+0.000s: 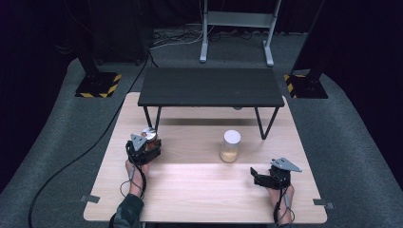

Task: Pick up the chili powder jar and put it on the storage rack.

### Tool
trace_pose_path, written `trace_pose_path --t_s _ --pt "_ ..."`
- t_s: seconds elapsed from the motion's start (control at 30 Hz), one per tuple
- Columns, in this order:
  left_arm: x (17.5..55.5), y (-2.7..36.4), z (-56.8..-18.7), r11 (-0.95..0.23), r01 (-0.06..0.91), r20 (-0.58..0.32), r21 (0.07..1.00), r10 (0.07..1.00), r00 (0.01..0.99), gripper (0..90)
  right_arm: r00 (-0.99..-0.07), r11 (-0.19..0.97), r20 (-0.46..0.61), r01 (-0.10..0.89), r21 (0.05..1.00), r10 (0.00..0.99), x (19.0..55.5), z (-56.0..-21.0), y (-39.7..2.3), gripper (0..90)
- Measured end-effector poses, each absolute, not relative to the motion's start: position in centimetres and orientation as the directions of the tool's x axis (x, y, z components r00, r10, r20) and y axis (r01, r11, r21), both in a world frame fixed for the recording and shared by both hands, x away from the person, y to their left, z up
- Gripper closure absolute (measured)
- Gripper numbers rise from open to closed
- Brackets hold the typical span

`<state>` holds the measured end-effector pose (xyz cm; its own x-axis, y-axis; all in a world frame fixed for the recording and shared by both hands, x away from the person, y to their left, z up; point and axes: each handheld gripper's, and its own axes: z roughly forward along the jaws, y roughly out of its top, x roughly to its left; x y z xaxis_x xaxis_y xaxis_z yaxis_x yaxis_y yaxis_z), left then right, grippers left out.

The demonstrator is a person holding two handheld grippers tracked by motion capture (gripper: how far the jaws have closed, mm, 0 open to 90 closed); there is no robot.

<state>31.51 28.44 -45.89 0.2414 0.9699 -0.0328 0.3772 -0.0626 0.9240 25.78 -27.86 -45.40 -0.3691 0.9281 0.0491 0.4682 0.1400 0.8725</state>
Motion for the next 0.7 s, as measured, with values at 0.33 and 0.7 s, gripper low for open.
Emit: trace_pose_path --t_s 0.33,0.7 --pt "31.3 28.4 -44.9 -0.092 0.371 -0.016 0.924 0.961 0.278 31.8 -0.372 0.141 0.05 0.468 0.873 0.927 25.8 -45.4 -27.9 0.2" --pt "31.0 28.5 -43.8 -0.089 0.358 -0.029 0.93 0.95 0.312 31.8 -0.373 0.141 0.05 0.468 0.873 0.926 25.8 -45.4 -27.9 0.1"
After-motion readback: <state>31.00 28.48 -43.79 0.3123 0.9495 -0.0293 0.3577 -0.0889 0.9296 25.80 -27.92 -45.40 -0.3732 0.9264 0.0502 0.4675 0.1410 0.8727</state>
